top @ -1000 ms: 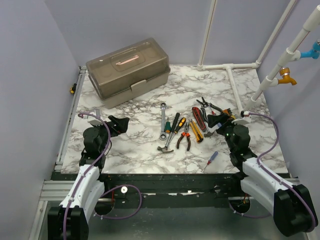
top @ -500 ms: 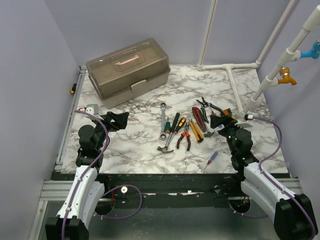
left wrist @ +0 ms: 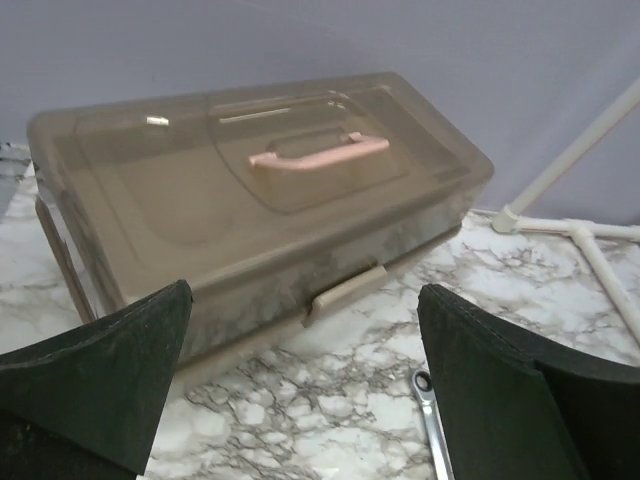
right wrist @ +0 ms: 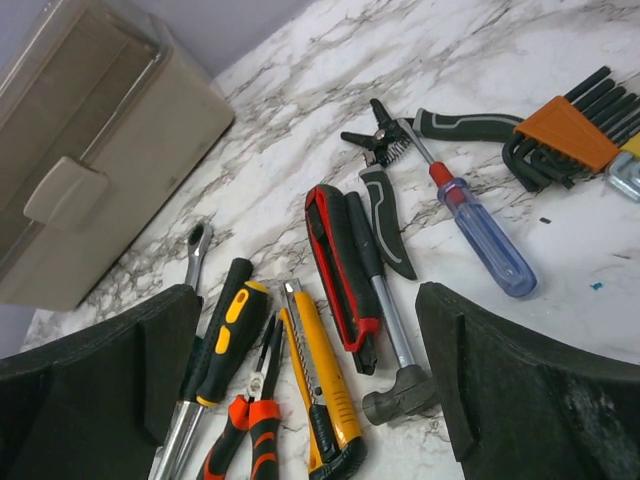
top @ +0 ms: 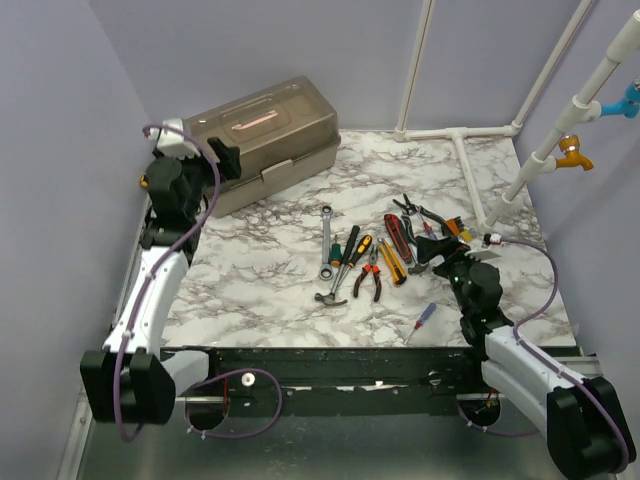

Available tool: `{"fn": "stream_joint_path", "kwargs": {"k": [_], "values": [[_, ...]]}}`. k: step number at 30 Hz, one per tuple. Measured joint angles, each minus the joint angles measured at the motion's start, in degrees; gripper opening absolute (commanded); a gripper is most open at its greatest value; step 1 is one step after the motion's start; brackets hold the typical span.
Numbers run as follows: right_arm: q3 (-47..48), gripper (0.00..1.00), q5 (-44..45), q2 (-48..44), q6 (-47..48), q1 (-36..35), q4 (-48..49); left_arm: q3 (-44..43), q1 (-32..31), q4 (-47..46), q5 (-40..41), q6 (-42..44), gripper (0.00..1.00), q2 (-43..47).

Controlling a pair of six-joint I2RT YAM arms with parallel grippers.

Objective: Pack the tool kit

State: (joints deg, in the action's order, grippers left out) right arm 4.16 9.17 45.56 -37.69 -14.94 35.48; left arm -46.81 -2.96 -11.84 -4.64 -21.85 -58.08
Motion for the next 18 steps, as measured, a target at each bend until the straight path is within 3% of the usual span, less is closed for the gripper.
{"fn": "stream_joint_path", "kwargs": {"k": [4,9,18], "values": [[0.31,1.00,-2.38,3.61,0.02,0.00,1.51,-15.69,0.26,5.40,-0.31,3.89,0.98,-11.58],[0.55,1.00,-4.11,5.40,0.02,0.00,1.77,-43.89,0.37,21.22,-5.38,8.50,0.98,-28.79],[0.55,1.00,-4.37,0.76,0.02,0.00,1.92,-76.35,0.22,43.58,-11.21,23.28,0.97,-48.83]]}}
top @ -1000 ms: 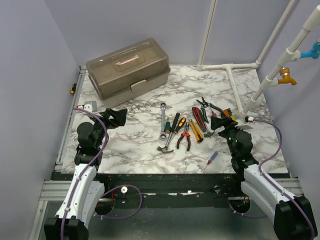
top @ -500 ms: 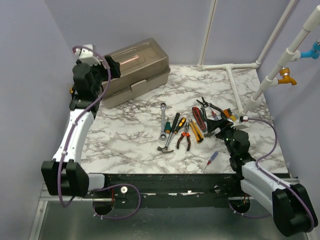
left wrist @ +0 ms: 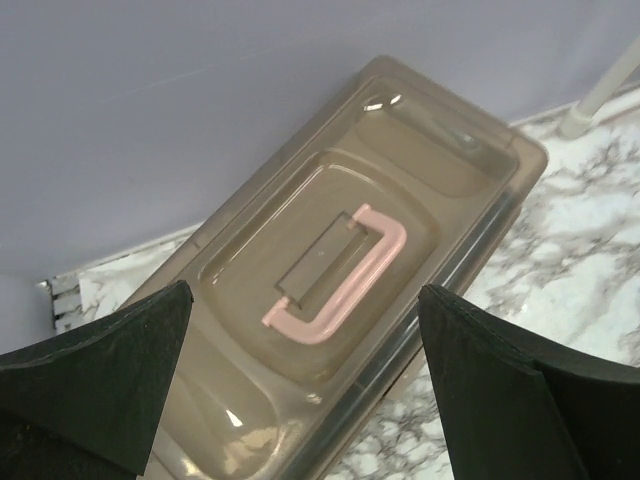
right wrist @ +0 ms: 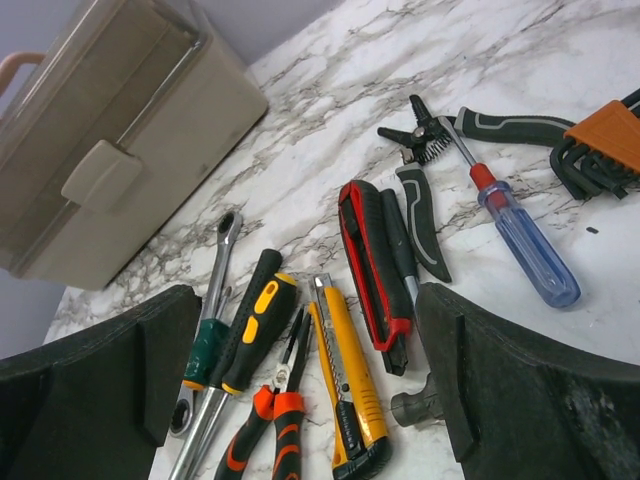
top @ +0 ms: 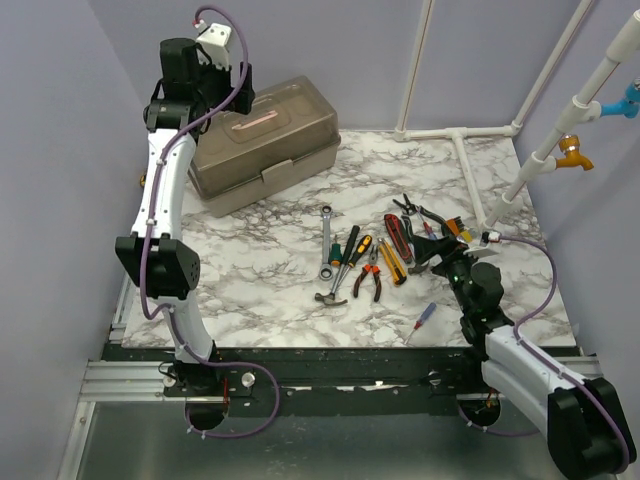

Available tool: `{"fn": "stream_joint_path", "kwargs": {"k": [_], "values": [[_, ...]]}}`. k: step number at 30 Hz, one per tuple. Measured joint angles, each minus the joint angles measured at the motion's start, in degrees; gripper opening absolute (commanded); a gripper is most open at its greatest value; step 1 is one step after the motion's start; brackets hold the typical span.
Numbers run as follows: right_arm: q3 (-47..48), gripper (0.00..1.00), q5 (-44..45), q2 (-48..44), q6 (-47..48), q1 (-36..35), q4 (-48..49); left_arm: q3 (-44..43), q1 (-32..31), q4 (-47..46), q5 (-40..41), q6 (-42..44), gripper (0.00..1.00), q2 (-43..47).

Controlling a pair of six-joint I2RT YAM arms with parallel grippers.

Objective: Pack the tool kit

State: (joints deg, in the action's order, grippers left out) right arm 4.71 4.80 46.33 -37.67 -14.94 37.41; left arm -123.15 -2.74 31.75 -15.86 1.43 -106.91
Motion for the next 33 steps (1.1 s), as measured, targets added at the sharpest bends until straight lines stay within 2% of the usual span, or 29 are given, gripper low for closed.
{"fn": "stream_joint_path", "kwargs": {"k": [5,8,10,12,19,22,28,33], "values": [[0.00,1.00,-0.22,1.11,-0.02,0.00,-0.04,-6.60,-1.33,8.04,0.55,7.96,0.97,-5.35],[0.00,1.00,-0.31,1.77,-0.02,0.00,0.09,-6.60,-4.04,11.39,4.20,13.73,0.92,-6.58],[0.00,1.00,-0.61,2.32,-0.02,0.00,0.37,-6.62,-5.40,12.11,6.03,15.91,0.86,-7.45],[0.00,1.00,-0.92,2.86,-0.02,0.00,0.79,-7.41,-6.40,12.90,7.26,17.25,0.80,-8.81],[0.00,1.00,-1.27,4.39,0.00,0.00,2.16,-10.51,-6.49,13.44,12.74,18.69,0.80,-16.00],[0.00,1.00,-1.25,4.39,0.04,0.00,2.19,-10.51,-6.38,12.11,15.76,18.99,0.68,-17.88],[0.00,1.00,-1.22,4.26,0.20,0.00,2.19,-10.54,-6.62,11.58,17.55,19.12,0.28,-18.08],[0.00,1.00,-1.25,4.83,0.20,0.00,2.29,-10.47,-6.82,11.21,15.06,21.84,0.08,-17.86]]}}
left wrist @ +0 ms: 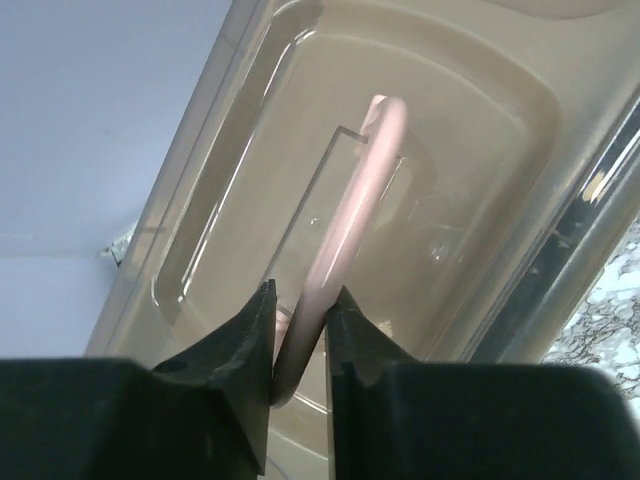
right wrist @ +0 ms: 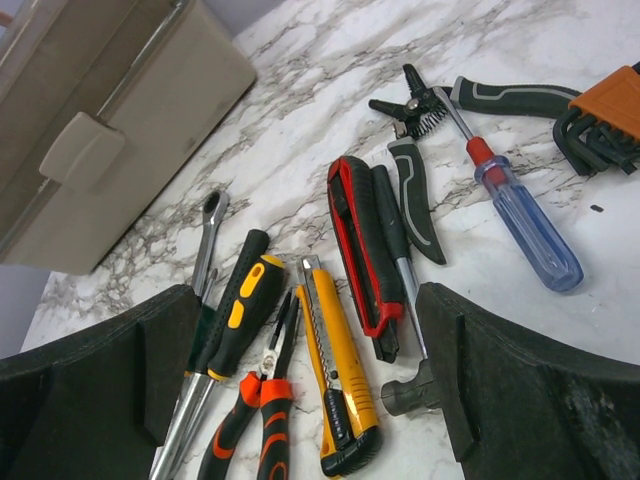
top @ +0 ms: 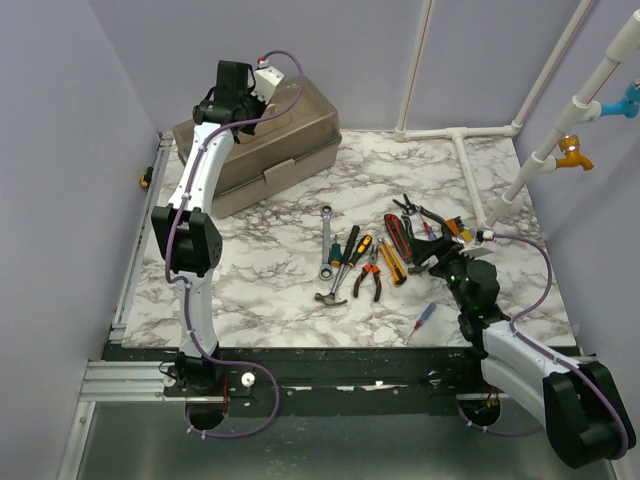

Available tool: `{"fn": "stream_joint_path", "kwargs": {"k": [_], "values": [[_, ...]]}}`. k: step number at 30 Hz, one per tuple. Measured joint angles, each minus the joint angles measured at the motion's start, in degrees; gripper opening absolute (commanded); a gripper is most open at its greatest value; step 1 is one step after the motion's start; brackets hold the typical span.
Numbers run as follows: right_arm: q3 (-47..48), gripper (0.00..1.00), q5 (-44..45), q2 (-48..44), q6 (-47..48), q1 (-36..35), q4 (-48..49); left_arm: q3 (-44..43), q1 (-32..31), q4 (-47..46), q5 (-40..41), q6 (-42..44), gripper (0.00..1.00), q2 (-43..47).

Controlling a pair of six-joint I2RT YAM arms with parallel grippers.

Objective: Pack the tool kit

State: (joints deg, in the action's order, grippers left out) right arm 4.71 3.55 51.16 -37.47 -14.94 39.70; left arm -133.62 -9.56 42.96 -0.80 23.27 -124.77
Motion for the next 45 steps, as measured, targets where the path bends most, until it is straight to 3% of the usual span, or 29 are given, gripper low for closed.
{"fn": "stream_joint_path", "kwargs": {"k": [2,7,16,26,27,28,29,31,35,41,42,45], "values": [[0.00,1.00,0.00,0.66,0.00,0.00,0.04,0.57,0.02,0.02,-2.27,1.79,0.00,0.57],[0.07,1.00,-0.09,1.88,0.00,0.00,0.07,1.88,-1.09,2.21,-3.19,2.29,0.00,2.34],[0.98,1.00,-1.22,3.28,-0.02,0.00,0.11,4.61,-1.18,4.76,-3.85,-14.36,0.00,5.79],[1.62,1.00,-1.60,3.50,-0.02,0.00,0.07,22.40,0.46,-0.50,-10.93,-35.10,0.00,17.73],[1.62,1.00,-1.62,3.50,-0.02,0.00,0.09,24.90,0.44,-1.99,-11.69,-36.63,0.05,19.15],[1.66,1.00,-1.66,3.56,-0.02,0.00,0.09,27.15,0.37,-3.48,-12.33,-38.05,0.19,20.41],[1.66,1.00,-1.70,3.61,-0.02,0.00,0.09,30.47,0.28,-5.31,-13.03,-39.76,0.43,22.60],[1.68,1.00,-1.77,3.61,-0.02,0.00,0.07,35.98,-0.15,-8.17,-13.97,-42.56,0.60,26.23],[1.73,1.00,-1.92,3.80,-0.02,0.00,0.07,41.64,-1.57,-8.04,-15.37,-46.25,0.73,30.58],[1.81,1.00,-1.99,4.39,-0.02,0.00,0.07,36.52,-2.16,-4.13,-12.85,-44.98,0.91,29.18],[1.84,1.00,-1.99,4.37,0.00,0.00,0.07,35.71,-2.14,-3.76,-12.17,-44.39,0.98,29.18],[1.88,1.00,-1.99,4.39,-0.02,0.00,0.07,34.99,-1.95,-3.78,-10.38,-42.69,0.99,29.49]]}}
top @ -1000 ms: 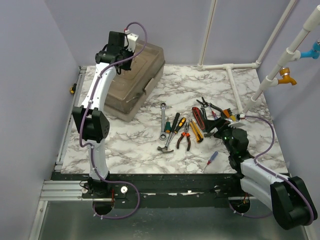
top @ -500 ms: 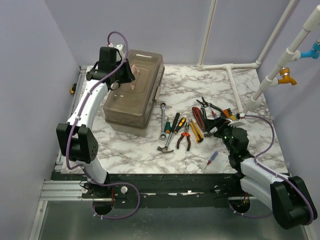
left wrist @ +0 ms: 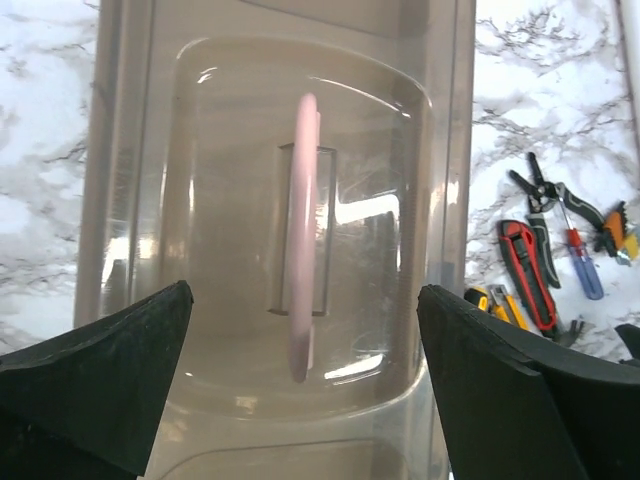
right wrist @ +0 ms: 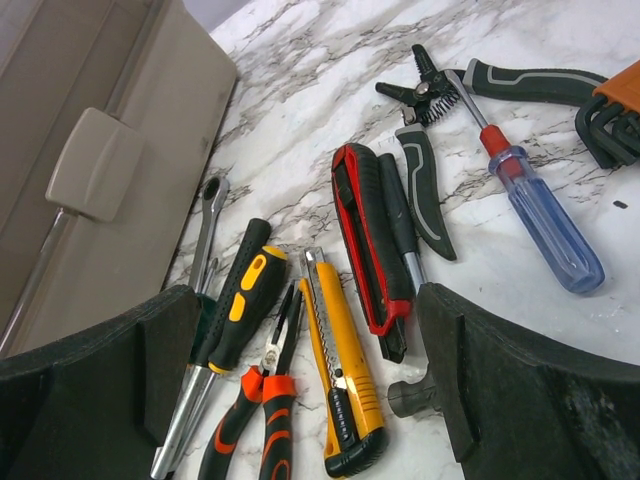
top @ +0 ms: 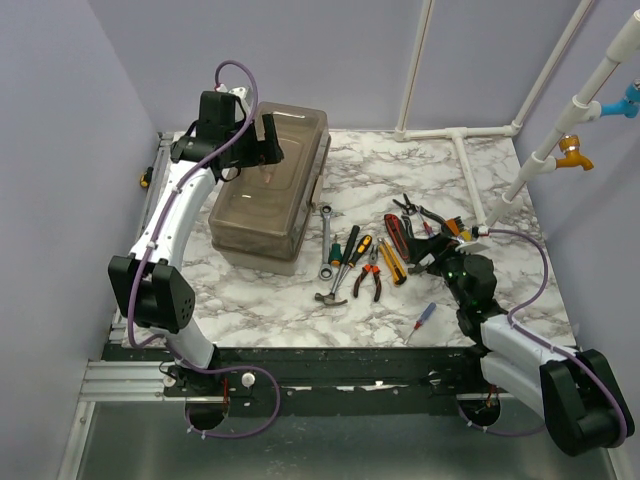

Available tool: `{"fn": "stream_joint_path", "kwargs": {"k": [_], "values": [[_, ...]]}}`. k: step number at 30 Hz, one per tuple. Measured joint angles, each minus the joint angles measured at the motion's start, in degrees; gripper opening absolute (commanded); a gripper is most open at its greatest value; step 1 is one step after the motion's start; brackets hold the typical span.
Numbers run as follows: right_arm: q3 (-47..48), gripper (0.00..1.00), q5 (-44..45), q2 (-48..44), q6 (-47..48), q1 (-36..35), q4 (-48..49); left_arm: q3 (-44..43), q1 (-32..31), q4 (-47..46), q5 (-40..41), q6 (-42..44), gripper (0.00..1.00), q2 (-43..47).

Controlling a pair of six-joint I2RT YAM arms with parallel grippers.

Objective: Pack the tool kit

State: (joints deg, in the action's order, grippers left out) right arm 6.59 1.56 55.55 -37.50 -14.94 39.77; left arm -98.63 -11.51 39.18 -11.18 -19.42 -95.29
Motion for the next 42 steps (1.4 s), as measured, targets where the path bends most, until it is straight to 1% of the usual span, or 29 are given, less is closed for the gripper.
{"fn": "stream_joint_path", "kwargs": {"k": [5,10,17,19,21,24,27,33,36,39,42], "values": [[0.63,1.00,-0.61,0.79,-0.02,0.00,0.02,1.81,0.04,-0.42,2.54,2.01,0.98,1.57],[1.20,1.00,-2.45,1.49,-0.04,0.00,0.00,7.58,1.16,-3.54,4.04,2.16,0.99,6.69],[1.75,1.00,-6.49,1.88,-0.68,0.00,1.29,23.12,9.18,-15.52,0.81,-2.40,0.98,19.04],[2.10,1.00,-8.83,3.37,-1.81,0.00,2.58,25.90,11.32,-18.45,-0.76,-4.50,0.98,21.57],[4.55,1.00,-11.52,6.08,-3.58,0.00,1.95,27.10,13.70,-21.59,-3.52,-6.95,0.98,22.75],[12.41,0.99,-16.96,12.57,-8.04,-0.09,1.31,26.77,15.50,-24.02,-5.60,-8.61,0.98,21.64],[19.91,1.00,-20.74,18.38,-12.81,-1.55,3.06,24.13,15.89,-24.28,-7.74,-9.38,0.99,17.00],[32.48,1.00,-22.14,28.13,-16.81,-9.14,2.56,17.75,15.96,-21.33,-11.37,-8.63,0.93,5.49],[34.58,1.00,-22.77,32.35,-18.86,-11.67,4.74,16.79,15.96,-19.78,-13.16,-7.82,0.87,2.14],[34.58,1.00,-24.02,36.50,-21.40,-12.48,7.50,16.70,15.96,-19.54,-14.84,-7.39,0.78,0.33],[34.60,1.00,-24.87,39.80,-23.02,-12.52,8.59,16.46,15.96,-19.63,-17.73,-7.28,0.75,-2.10]]}}
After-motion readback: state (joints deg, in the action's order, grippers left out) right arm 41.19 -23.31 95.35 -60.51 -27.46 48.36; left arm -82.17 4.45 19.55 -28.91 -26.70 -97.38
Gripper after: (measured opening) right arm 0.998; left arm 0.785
